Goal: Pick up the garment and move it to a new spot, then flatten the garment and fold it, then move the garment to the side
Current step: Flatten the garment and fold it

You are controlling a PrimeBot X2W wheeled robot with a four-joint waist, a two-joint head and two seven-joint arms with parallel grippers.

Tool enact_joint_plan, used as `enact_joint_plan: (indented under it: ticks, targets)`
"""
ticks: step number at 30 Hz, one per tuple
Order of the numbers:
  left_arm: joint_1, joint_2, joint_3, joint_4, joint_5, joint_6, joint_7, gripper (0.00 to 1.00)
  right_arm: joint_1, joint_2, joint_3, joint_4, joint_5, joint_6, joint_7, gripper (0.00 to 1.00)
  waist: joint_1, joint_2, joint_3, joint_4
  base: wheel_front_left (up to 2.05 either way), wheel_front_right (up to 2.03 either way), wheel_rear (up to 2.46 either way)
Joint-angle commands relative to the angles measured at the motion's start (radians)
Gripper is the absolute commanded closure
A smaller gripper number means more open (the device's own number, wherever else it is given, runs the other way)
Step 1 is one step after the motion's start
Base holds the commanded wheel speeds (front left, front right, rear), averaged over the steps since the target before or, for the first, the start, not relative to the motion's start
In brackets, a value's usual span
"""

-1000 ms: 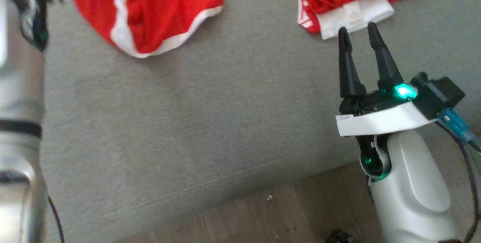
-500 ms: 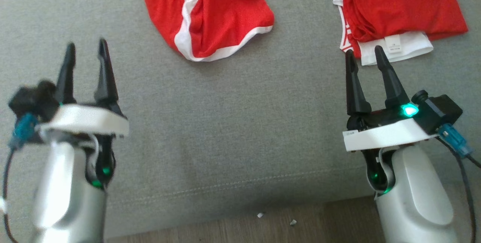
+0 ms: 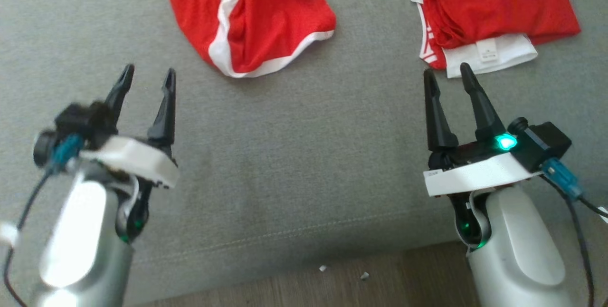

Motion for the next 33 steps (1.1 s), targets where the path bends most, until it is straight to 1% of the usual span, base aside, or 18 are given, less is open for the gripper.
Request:
enact_joint_plan:
  ticks: [1,5,7,9,11,15,19,21,24,27,32,33]
  targets:
    - [-0.081,0.05,0.017,-0.03,0.017,-0.014,0.027,0.0,-0.025,0.007,0.032,-0.034,0.013,0.006,-0.007,0.0,0.0,-0.0001,0.018,-0.019,0.0,0.0,0.0]
    - [-0.189,0.123,-0.049,-0.013,0.034,-0.049,0.151,0.0,-0.04,0.007,0.049,-0.044,0.034,0.006,-0.007,0.0,0.0,-0.0001,0.048,-0.053,0.0,0.0,0.0]
    - [-0.259,0.158,-0.074,0.0,0.007,-0.059,0.218,0.0,-0.05,0.007,0.061,-0.05,0.045,0.006,-0.007,0.0,0.0,-0.0001,0.064,-0.074,0.0,0.0,0.0]
    - [-0.333,0.198,-0.12,0.006,-0.019,-0.063,0.286,0.0,-0.059,0.007,0.069,-0.057,0.06,0.006,-0.007,0.0,0.0,-0.0001,0.079,-0.094,0.0,0.0,0.0]
    - [-0.413,0.247,-0.187,0.018,-0.065,-0.064,0.349,0.0,-0.068,0.007,0.077,-0.063,0.072,0.006,-0.007,0.0,0.0,-0.0001,0.095,-0.112,0.0,0.0,0.0]
    - [-0.569,0.361,-0.359,0.046,-0.166,-0.065,0.461,0.0,-0.086,0.007,0.101,-0.067,0.084,0.006,-0.007,0.0,0.0,-0.0001,0.123,-0.154,0.0,0.0,0.0]
    - [-0.707,0.454,-0.533,0.069,-0.245,-0.065,0.515,0.0,-0.098,0.007,0.109,-0.075,0.102,0.006,-0.007,0.0,0.0,-0.0001,0.144,-0.19,0.0,0.0,0.0]
    - [-0.767,0.491,-0.612,0.089,-0.275,-0.065,0.543,0.0,-0.101,0.007,0.112,-0.078,0.11,0.006,-0.007,0.0,0.0,-0.0001,0.153,-0.205,0.0,0.0,0.0]
    - [-0.847,0.536,-0.721,0.125,-0.291,-0.065,0.565,0.0,-0.103,0.007,0.117,-0.083,0.12,0.006,-0.007,0.0,0.0,-0.0001,0.164,-0.224,0.0,0.0,0.0]
    - [-0.908,0.557,-0.798,0.171,-0.315,-0.065,0.569,0.0,-0.102,0.007,0.117,-0.088,0.126,0.006,-0.007,0.0,0.0,-0.0001,0.175,-0.238,0.0,0.0,0.0]
    - [-0.995,0.574,-0.92,0.223,-0.342,-0.065,0.531,0.0,-0.104,0.007,0.125,-0.095,0.136,0.006,-0.007,0.0,0.0,-0.0001,0.191,-0.257,0.0,0.0,0.0]
    - [-1.02,0.576,-0.969,0.234,-0.37,-0.065,0.522,0.0,-0.105,0.007,0.127,-0.097,0.139,0.006,-0.007,0.0,0.0,-0.0001,0.196,-0.262,0.0,0.0,0.0]
